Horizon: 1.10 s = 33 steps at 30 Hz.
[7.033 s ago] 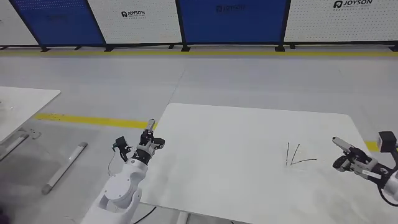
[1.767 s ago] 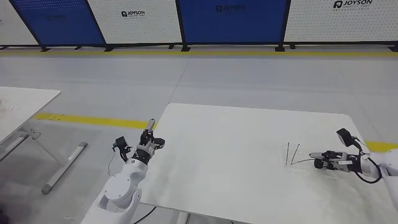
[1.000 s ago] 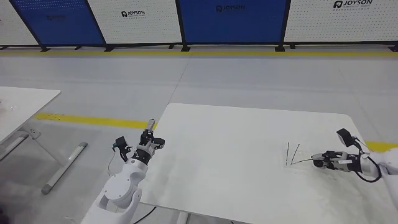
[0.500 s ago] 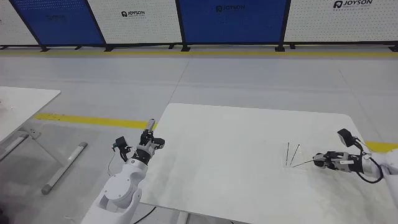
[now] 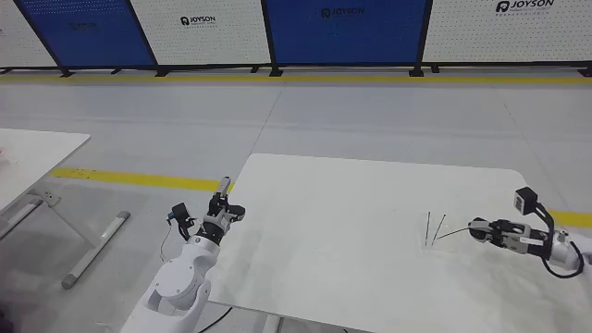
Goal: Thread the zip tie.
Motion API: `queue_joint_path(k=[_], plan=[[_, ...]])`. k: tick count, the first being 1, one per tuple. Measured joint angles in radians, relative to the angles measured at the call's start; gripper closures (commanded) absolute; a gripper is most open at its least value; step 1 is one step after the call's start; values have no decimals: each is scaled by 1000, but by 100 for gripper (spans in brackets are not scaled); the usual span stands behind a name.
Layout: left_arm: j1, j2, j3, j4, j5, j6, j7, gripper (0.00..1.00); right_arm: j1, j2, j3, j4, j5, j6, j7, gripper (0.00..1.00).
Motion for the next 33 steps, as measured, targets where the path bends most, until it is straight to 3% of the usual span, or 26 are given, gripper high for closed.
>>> queue_joint_path(k=[5, 18, 26, 31, 33], plan=[[0, 0, 0, 0, 0, 0, 0, 0, -83, 38, -2, -162, 70, 0, 0, 100], [0, 0, 0, 0, 0, 0, 0, 0, -96, 36, -5, -170, 65, 10, -25, 100], [0, 0, 0, 0, 0, 0, 0, 0, -223, 37, 54, -363, 293, 34, -26, 100], [0, 0, 0, 0, 0, 0, 0, 0, -332, 38, 67, -539, 324, 82, -136, 100], [0, 0, 0, 0, 0, 0, 0, 0, -347, 38, 63, -572, 312, 113, -158, 100]])
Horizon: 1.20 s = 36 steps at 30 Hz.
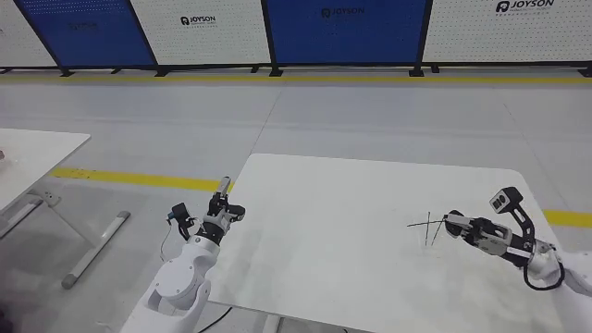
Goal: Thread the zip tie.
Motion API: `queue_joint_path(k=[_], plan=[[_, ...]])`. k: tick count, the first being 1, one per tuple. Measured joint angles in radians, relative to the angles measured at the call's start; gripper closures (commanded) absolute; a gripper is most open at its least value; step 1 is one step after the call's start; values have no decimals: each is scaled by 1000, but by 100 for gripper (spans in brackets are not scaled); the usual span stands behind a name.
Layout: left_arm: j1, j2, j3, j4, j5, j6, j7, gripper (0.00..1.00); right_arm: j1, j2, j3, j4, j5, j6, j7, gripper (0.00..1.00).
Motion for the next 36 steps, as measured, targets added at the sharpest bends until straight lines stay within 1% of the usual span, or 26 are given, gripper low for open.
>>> queue_joint_path(k=[14, 16, 18, 22, 25, 26, 29, 30, 32, 36], plan=[[0, 0, 0, 0, 0, 0, 0, 0, 1, 0, 0, 2, -1, -2, 0, 100], [-5, 0, 7, -9, 20, -10, -13, 0, 1, 0, 0, 2, -1, -2, 0, 100], [-4, 0, 23, -31, 67, -28, -28, 0, 1, 0, 0, 2, -1, -2, 0, 100], [9, 1, 79, -95, 185, -56, -95, 0, 1, 0, 0, 2, -1, -2, 0, 100], [9, 2, 126, -123, 266, -56, -144, 0, 1, 0, 0, 2, -1, -2, 0, 100], [8, 2, 147, -132, 294, -53, -170, 0, 1, 0, 0, 2, -1, -2, 0, 100], [-1, 2, 188, -141, 341, -47, -216, 0, 1, 0, 0, 2, -1, -2, 0, 100], [-3, 2, 194, -141, 347, -44, -215, 0, 1, 0, 0, 2, -1, -2, 0, 100], [-5, 1, 197, -141, 349, -42, -196, 0, 1, 0, 0, 2, -1, -2, 0, 100], [-5, 1, 196, -141, 348, -42, -193, 0, -5, -1, 0, -6, 4, -6, -9, 100]])
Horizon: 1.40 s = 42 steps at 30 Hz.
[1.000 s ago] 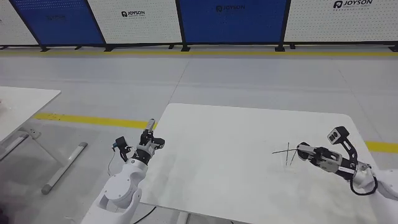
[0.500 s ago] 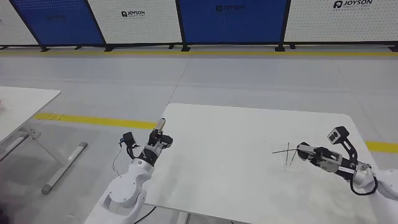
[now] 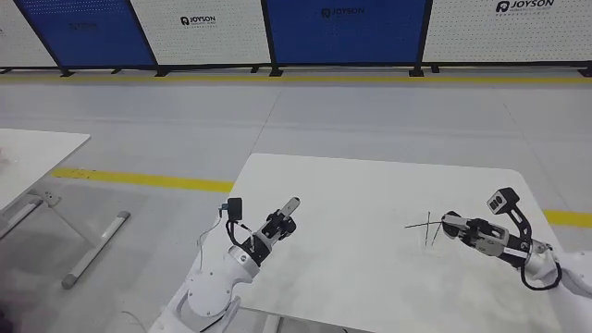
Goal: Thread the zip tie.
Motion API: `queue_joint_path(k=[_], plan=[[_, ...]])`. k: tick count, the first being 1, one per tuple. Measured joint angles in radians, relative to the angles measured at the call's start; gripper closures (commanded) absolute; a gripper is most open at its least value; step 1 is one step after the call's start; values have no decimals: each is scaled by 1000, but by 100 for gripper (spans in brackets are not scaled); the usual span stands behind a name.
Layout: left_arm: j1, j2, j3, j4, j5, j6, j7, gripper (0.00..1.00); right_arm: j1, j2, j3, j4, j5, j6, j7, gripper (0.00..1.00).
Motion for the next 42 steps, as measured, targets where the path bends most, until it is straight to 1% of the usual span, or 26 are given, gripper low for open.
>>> queue_joint_path(k=[4, 7, 9, 10, 11, 16, 18, 20, 23, 26, 29, 32, 36, 38, 40, 41, 42], plan=[[0, 0, 0, 0, 0, 0, 0, 0, -49, -14, -12, -47, 70, -39, -67, 100], [0, 0, 0, 0, 0, 0, 0, 0, -74, -25, -31, -74, 84, -73, -117, 100], [0, 0, 0, 0, 0, 0, 0, 0, -81, -29, -52, -92, 40, -72, -158, 100], [0, 0, 0, 0, 0, 0, 0, 0, -81, -29, -58, -97, 8, -68, -171, 100], [0, 0, 0, 0, 0, 0, 0, 0, -80, -29, -58, -97, -1, -67, -172, 100], [-3, 0, 3, -1, 0, -2, -4, 0, -80, -29, -57, -96, 10, -67, -168, 100], [-10, 0, 14, -5, 8, -12, -20, 0, -80, -29, -57, -96, 9, -67, -168, 100], [-16, -1, 35, -12, 17, -20, -48, 0, -80, -29, -57, -96, 9, -67, -169, 100], [-36, -2, 75, -14, 28, -14, -92, 0, -80, -29, -57, -97, 9, -67, -169, 100], [-60, -4, 119, -1, 36, -5, -140, 0, -80, -29, -57, -97, 9, -67, -169, 100], [-67, -6, 130, 5, 41, -2, -119, 0, -85, -31, -58, -105, 14, -65, -178, 100], [-66, -6, 129, 4, 41, -2, -117, 0, -112, -39, -65, -156, 31, -62, -266, 100], [-66, -6, 129, 4, 41, -2, -117, 0, -157, -48, -75, -237, 19, -73, -384, 100], [-66, -6, 129, 4, 41, -2, -117, 0, -177, -50, -77, -273, -14, -67, -444, 100], [-66, -6, 129, 4, 41, -2, -117, 0, -186, -51, -82, -298, -79, -59, -509, 100], [-66, -6, 129, 4, 41, -2, -117, 0, -187, -51, -83, -302, -102, -57, -531, 100], [-66, -6, 129, 4, 41, -2, -117, 0, -187, -51, -83, -302, -102, -57, -531, 100]])
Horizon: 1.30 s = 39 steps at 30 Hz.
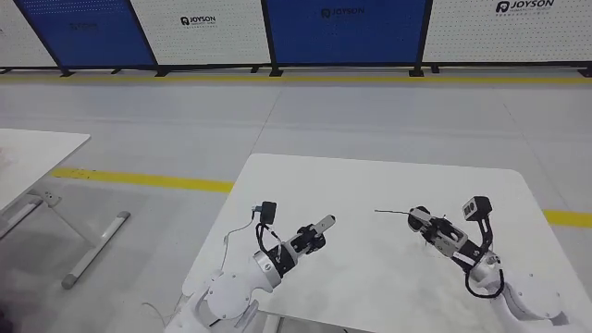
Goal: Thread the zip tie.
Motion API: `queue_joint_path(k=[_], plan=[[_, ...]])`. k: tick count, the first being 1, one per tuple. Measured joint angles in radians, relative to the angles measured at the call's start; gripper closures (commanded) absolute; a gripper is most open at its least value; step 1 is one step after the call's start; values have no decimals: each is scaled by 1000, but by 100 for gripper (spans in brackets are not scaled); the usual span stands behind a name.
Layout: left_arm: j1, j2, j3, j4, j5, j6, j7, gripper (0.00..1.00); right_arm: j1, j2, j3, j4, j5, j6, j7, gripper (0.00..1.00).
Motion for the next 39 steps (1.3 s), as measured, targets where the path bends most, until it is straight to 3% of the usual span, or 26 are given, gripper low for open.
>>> queue_joint_path(k=[9, 19, 22, 33, 36, 39], plan=[[-3, -1, 3, 2, 3, 0, 7, 0, 0, 0, 0, 1, 11, -1, 11, 100], [-80, -12, 113, 55, 31, 4, -27, 0, 0, -27, -85, -88, -102, -12, -64, 100], [-86, -16, 134, 65, -3, -4, -15, 0, 11, -36, -106, -80, -96, -10, -63, 100], [-87, -18, 138, 72, -22, -5, 3, 0, 14, -38, -108, -76, -94, -10, -62, 100], [-114, -25, 155, 101, -92, 33, -7, 0, 9, -41, -112, -87, -78, -5, -54, 100], [-154, -32, 156, 143, -220, 69, -43, 0, 11, -44, -111, -81, -34, -1, -9, 100]])
